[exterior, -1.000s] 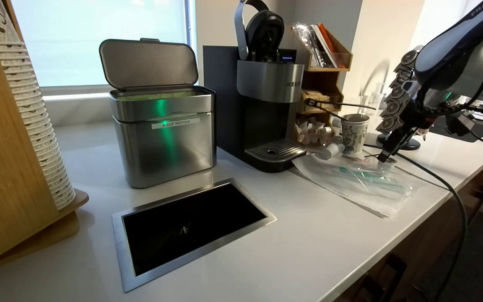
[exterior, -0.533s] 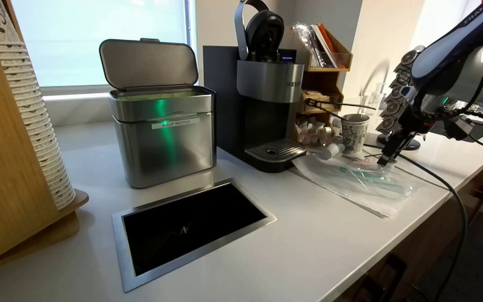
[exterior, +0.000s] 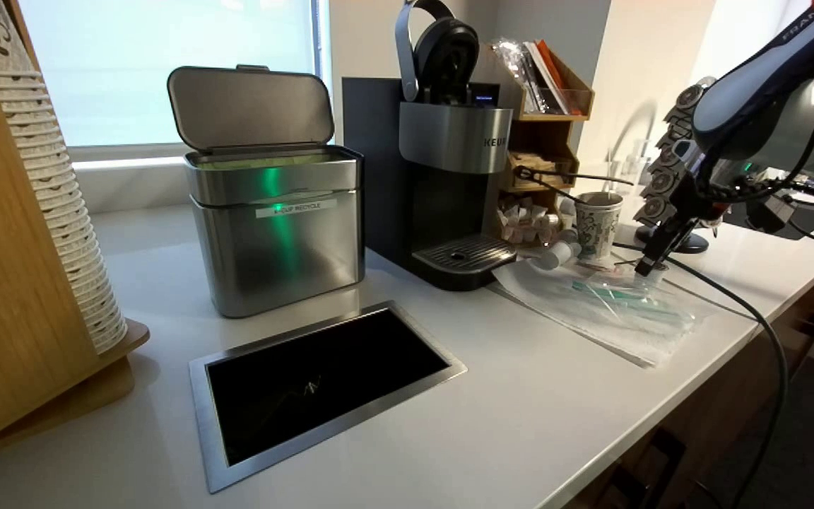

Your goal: Put the coffee pod in the coffee maker

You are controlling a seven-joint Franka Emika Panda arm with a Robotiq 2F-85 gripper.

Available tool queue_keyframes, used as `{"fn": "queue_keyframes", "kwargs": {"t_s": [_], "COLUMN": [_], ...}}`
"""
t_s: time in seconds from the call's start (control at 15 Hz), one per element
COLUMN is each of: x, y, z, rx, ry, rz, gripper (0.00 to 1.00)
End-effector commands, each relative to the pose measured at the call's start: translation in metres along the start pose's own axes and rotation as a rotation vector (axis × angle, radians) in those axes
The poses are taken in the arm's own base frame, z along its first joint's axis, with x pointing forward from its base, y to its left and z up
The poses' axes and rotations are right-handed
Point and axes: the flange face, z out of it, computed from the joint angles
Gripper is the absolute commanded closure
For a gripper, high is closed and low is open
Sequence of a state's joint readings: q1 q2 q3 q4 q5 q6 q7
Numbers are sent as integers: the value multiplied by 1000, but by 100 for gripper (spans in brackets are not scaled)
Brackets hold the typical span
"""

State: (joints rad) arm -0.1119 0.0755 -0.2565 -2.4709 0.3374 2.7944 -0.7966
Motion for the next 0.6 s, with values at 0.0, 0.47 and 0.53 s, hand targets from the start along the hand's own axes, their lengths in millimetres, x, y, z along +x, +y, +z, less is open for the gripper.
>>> {"fn": "queue_keyframes", "kwargs": {"t_s": [0.0, 0.47, 0.53], "x": [4, 27, 33], "y": [-17, -86, -95], "z": [-36, -162, -184], "rx": [-7, 30, 22], "ry": [76, 342, 389], "rz": [-54, -322, -361], "gripper": [71, 71, 71]}}
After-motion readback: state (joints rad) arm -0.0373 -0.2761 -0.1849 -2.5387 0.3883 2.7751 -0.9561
